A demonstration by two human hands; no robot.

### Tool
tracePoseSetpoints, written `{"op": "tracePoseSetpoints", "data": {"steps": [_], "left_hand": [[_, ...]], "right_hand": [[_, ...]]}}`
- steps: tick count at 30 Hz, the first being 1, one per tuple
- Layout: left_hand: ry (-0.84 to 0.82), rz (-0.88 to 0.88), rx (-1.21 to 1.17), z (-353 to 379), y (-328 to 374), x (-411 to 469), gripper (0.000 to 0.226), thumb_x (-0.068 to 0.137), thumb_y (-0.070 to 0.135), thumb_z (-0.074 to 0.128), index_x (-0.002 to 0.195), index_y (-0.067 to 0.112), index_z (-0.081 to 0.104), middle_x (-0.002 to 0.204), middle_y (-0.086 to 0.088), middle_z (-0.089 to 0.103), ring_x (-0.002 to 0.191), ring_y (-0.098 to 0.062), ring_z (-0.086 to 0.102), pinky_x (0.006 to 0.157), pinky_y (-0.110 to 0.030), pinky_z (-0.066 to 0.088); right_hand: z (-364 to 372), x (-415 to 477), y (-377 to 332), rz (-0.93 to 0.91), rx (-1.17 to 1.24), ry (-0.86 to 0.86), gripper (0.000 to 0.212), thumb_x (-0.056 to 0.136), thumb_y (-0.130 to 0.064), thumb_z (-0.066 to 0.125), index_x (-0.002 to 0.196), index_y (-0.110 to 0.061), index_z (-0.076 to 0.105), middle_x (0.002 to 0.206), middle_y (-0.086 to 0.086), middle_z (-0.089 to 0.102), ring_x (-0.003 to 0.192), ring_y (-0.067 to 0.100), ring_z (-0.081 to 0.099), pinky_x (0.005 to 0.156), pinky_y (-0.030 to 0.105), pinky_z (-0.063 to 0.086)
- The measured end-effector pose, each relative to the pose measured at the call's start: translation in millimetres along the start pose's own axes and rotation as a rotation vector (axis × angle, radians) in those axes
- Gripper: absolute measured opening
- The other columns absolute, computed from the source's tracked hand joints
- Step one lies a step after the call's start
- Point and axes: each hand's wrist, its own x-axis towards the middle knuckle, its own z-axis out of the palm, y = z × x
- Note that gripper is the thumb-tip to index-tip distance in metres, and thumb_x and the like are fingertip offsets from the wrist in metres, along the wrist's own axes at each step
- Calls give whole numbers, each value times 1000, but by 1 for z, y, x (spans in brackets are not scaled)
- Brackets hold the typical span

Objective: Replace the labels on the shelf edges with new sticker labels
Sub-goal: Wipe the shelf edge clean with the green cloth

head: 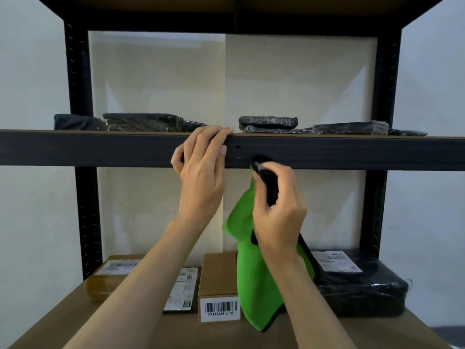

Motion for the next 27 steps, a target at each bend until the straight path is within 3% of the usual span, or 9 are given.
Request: {"op": "tracePoseSetpoints", "data": {"steps": [3, 8, 17, 23, 27], "left_hand": [[19, 4, 12, 2, 0, -1, 29, 99, 16, 42, 122, 18, 59, 123, 5, 57, 123, -10, 39, 95, -29, 18], [62, -46, 33, 7, 8, 2, 24, 97, 25, 46, 114, 18, 62, 114, 4, 58, 116, -10, 40, 93, -29, 18], [54, -13, 23, 9, 4, 2, 26, 96, 29, 46, 114, 18, 62, 114, 3, 57, 116, -11, 39, 94, -30, 18], [83, -23, 34, 10, 4, 3, 27, 97, 28, 46, 113, 15, 63, 113, 0, 59, 115, -12, 40, 93, -34, 20], [87, -28, 21, 12, 6, 2, 26, 96, 27, 47, 113, 15, 63, 113, -1, 58, 115, -12, 39, 94, -33, 20]], "right_hand": [[1, 12, -2, -6, -35, -92, 15, 84, -2, 67, 98, -1, 64, 89, 8, 63, 79, 12, 57, 73, 9, 40], [-9, 20, 5, -121, -192, -212, 19, 82, 3, 66, 99, -4, 66, 86, 8, 60, 73, 20, 60, 64, 22, 45], [16, 13, -11, 100, -118, 82, 11, 85, 3, 62, 96, 3, 64, 87, 12, 63, 75, 15, 58, 70, 10, 39], [0, 19, -3, -35, -192, -117, 16, 83, 5, 63, 98, 2, 64, 87, 13, 63, 71, 20, 60, 65, 17, 42], [-16, 30, 9, 36, -237, 0, 11, 84, 3, 62, 95, 4, 64, 85, 15, 63, 69, 9, 50, 67, 5, 35]]}}
